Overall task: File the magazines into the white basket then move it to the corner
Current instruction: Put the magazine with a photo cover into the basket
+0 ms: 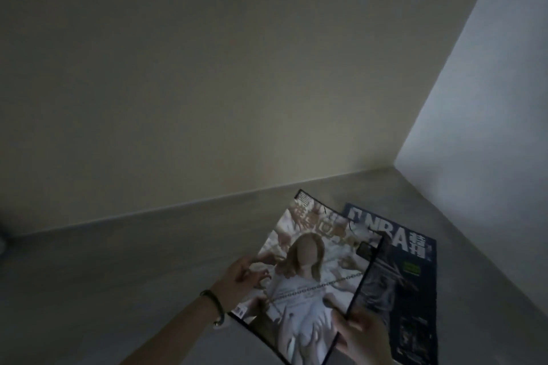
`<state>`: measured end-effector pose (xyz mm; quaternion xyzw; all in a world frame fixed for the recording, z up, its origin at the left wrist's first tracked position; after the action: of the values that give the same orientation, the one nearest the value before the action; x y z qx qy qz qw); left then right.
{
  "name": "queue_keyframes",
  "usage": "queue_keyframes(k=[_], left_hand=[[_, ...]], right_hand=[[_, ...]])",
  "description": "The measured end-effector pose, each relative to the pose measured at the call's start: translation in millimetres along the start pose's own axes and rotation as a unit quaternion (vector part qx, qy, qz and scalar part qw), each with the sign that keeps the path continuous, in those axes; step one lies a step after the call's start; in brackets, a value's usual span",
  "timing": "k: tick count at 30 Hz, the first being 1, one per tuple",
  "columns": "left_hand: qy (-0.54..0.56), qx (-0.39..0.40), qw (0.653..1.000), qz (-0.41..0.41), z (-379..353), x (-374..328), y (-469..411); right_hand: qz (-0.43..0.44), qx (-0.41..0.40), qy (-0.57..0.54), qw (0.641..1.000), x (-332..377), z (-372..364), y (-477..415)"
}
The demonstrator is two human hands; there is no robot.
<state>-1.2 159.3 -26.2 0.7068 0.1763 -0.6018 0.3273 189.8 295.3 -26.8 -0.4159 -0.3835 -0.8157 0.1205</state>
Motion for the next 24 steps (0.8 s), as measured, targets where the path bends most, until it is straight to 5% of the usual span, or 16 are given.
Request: queue_keyframes(k=[11,17,24], left_hand=[[0.069,-0.314,0.942,-0.092,233.7,-55.8,151.0],[-0.012,-0.413,0.902,-0.125,370.5,-106.3,253.9],[-0.027,-0.526,0.838,-0.141,500.2,-144.2,305.7]], right_hand=[[0.287,0.112,0.047,0.950,158.3,-193.6,76.2],[0.458,0.124,0.153,0.867,244.0,-333.8,150.0],[0.517,0.154,0.115,0.834,329.1,-461.8,207.1]])
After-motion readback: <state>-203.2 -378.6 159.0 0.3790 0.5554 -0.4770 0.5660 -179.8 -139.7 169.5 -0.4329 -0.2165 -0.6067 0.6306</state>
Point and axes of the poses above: each hand's wrist, its own y-axis away from the middle knuckle, its own z-axis out of the back of the hand, x = y × z, the point moved 4 cm from there along -y, towards the middle knuckle, and after that the axes turned 11 degrees about y, right-handed, at the moved point
